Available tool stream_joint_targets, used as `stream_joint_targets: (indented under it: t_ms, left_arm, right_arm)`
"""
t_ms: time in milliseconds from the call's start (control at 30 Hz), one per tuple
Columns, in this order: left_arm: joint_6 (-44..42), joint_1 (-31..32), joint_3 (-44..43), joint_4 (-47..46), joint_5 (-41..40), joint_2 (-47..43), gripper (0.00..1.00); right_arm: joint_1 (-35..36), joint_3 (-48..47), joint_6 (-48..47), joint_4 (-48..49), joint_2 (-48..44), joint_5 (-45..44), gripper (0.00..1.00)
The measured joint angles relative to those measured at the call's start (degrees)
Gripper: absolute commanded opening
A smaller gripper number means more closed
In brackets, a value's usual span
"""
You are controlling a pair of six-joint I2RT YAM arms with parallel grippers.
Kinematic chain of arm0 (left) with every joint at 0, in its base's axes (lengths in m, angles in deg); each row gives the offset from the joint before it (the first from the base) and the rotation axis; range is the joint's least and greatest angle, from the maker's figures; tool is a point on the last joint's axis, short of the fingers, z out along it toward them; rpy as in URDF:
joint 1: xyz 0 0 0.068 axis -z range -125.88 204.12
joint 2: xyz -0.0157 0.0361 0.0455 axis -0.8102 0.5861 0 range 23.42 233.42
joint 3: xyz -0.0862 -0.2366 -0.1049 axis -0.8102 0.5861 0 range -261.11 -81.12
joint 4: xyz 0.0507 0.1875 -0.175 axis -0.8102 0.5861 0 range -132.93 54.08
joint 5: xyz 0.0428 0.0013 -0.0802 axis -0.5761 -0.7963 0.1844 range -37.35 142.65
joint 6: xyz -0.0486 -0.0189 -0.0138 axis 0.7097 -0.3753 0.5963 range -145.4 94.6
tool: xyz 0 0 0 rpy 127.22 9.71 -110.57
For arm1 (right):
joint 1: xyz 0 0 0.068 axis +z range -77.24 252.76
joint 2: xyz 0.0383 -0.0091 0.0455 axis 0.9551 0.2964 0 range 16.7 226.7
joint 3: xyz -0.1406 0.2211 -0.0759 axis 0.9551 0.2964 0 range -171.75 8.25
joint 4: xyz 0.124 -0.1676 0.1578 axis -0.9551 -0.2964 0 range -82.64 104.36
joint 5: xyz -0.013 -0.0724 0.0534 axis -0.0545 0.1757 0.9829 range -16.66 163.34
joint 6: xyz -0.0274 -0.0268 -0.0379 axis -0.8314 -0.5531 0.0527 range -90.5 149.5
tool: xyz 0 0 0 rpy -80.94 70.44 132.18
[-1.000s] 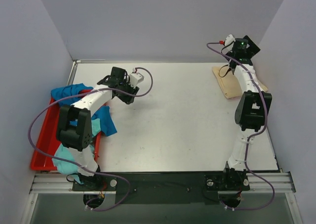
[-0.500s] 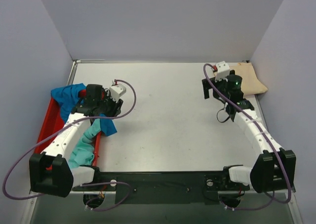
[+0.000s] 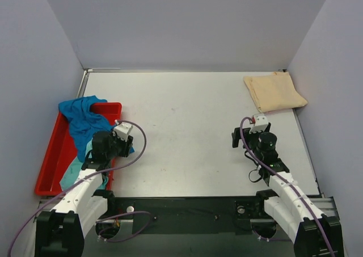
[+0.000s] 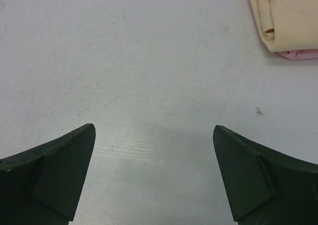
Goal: Fold and stack the t-shirts
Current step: Put the neatly folded tshirt into the corner of the board with the right arm
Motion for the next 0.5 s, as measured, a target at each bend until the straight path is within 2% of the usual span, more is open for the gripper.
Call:
stream_joint_targets:
  t_ms: [267,500]
  left_arm:
    - [5.14,-0.04,3.13,-9.29,-3.65,-1.33,0.57]
    - [6.19,-0.04,3.63,-10.21,-3.82,-1.36,0.57]
  right_arm:
    - [0.0,3.5,4.37,4.52,-4.11,-8.76,1.0]
    - [0.26,6.38,7.61,5.01,-7.08,-15.19,1.0]
